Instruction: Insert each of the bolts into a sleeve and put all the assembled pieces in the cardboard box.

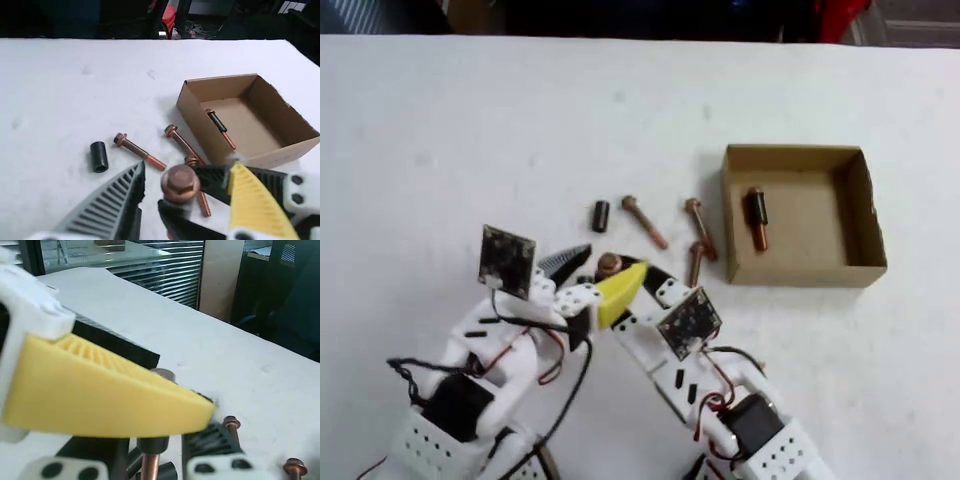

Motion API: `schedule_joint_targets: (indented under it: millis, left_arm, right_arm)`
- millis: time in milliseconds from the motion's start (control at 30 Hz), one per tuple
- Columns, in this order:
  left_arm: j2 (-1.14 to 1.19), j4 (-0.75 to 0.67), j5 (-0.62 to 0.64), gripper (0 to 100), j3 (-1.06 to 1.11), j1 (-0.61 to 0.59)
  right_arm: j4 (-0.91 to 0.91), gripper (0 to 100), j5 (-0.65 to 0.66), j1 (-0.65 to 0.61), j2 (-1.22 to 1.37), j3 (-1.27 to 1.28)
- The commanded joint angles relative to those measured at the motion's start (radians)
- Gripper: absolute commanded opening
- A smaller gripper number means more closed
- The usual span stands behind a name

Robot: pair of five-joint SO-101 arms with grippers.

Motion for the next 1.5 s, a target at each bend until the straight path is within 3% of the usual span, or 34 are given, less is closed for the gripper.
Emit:
schedule_joint_targets:
  millis: [0,433,800,1100,1200,1400,1467]
  left_arm:
    - [0.013,-0.002,0.005,35,-0.009,0.008]
    - [0.008,-0.084,-0.066,37,-0.011,-0.079]
    - [-0.189,-0.074,-0.072,37,-0.025,-0.091]
    - [-0.249,-0.008,-0.072,37,-0.031,-0.36]
    - [-0.259,0.057,-0.072,30,-0.031,-0.426]
    - [-0.26,0.109,-0.074,4,-0.018,-0.478]
    - [-0.266,0.124,-0.074,2,-0.005,-0.478]
  right_arm:
    - [-0.005,1.7,0.012,-0.01,-0.015,0.008]
    - [-0.002,1.7,0.012,-0.01,-0.015,0.008]
    - [-0.001,1.7,0.012,-0.01,-0.015,0.008]
    - [-0.001,1.7,0.012,-0.008,-0.015,0.008]
    - [0.002,1.7,0.012,-0.008,-0.015,0.008]
    - [0.056,1.7,0.006,-0.008,-0.015,0.008]
    - [0.056,1.7,0.008,-0.008,-0.015,0.008]
